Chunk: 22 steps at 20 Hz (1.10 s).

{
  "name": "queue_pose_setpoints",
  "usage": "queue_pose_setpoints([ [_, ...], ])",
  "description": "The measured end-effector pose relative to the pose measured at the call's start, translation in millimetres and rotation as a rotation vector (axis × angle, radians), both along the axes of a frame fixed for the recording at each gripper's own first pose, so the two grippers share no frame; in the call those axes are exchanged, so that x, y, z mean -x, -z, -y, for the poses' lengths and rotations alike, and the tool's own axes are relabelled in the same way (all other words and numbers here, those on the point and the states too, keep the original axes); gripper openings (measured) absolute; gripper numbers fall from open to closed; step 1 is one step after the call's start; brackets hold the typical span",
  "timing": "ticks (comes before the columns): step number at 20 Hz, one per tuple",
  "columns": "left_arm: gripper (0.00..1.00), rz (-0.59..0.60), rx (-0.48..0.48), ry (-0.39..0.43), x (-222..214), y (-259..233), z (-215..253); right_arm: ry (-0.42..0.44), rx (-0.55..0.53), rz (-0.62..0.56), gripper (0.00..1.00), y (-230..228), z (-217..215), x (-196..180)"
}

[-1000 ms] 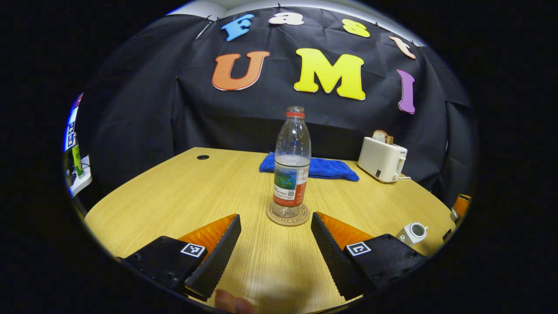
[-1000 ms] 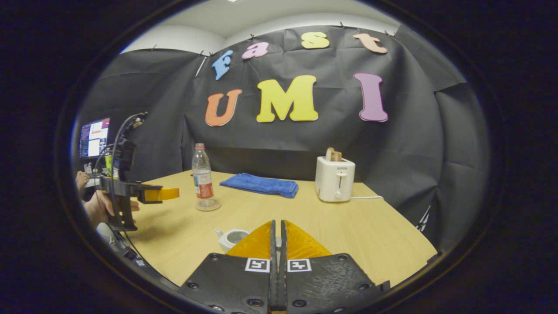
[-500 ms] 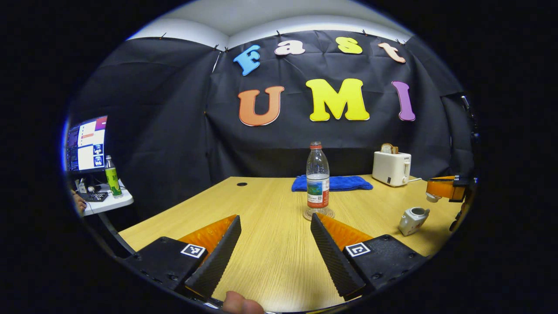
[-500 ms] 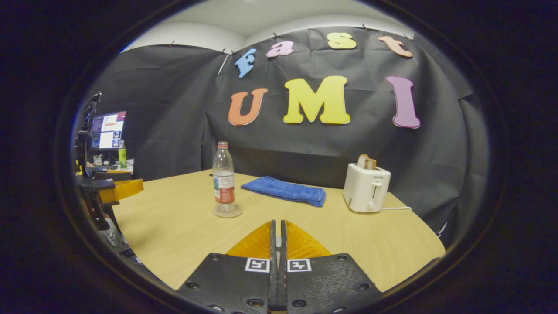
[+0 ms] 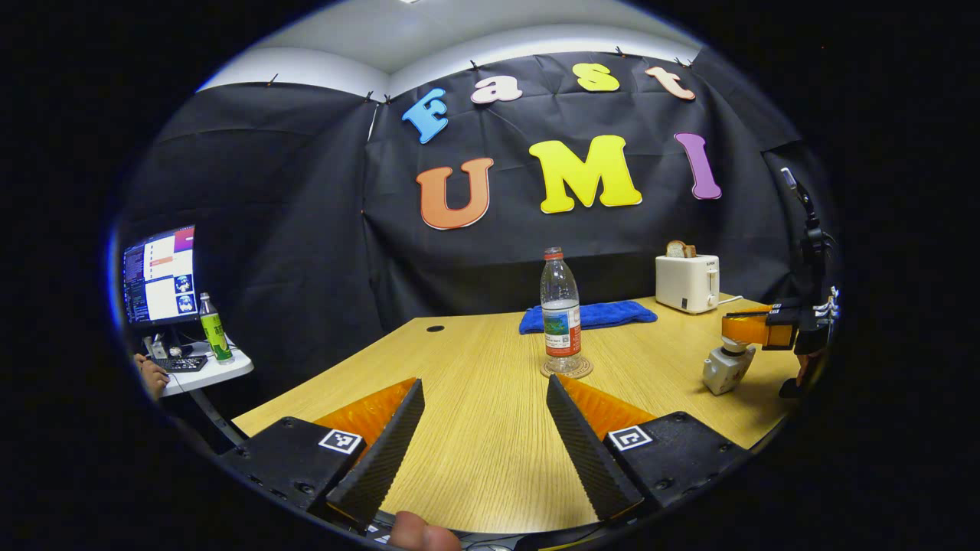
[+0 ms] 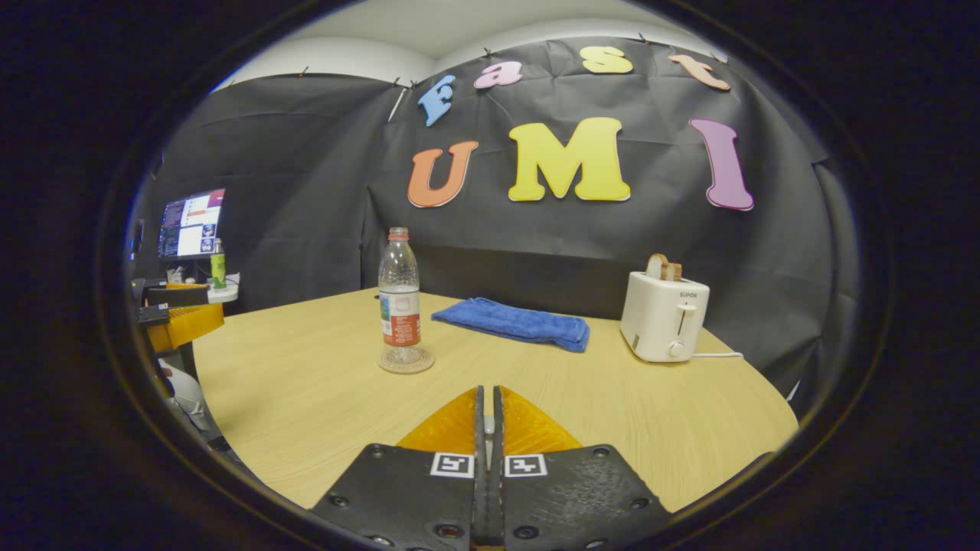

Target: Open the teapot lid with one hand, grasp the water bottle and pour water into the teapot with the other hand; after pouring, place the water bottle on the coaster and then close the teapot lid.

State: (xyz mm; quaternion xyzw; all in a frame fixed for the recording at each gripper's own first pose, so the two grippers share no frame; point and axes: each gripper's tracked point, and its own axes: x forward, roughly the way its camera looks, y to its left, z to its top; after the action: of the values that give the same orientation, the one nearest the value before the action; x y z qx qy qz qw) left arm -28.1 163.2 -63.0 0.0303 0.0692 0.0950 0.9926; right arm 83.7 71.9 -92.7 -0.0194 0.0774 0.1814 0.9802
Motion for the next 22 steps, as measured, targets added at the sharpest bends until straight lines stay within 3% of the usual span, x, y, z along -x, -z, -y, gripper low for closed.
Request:
queue_pose_setpoints([
  [14, 1.00, 0.022, -0.010, 0.019, -2.8, -10.6, 14.2, 0.006, 0.030, 0.014, 0.00, 17.9, -1.4, -2.2],
  [17, 1.00, 0.033, 0.000, 0.010, -3.2, -16.0, 16.6, 0.021, 0.047, 0.035, 0.05, 17.2, -0.2, -1.5],
  [19, 1.00, 0.034, 0.016, 0.010, -3.8, -19.0, 22.0, 0.025, 0.014, 0.046, 0.19, 10.5, 2.4, 0.6],
  [22, 1.00, 0.061, 0.041, 0.021, -5.7, -32.3, 35.2, 0.048, -0.072, 0.077, 0.92, -15.7, 11.4, 5.5],
])
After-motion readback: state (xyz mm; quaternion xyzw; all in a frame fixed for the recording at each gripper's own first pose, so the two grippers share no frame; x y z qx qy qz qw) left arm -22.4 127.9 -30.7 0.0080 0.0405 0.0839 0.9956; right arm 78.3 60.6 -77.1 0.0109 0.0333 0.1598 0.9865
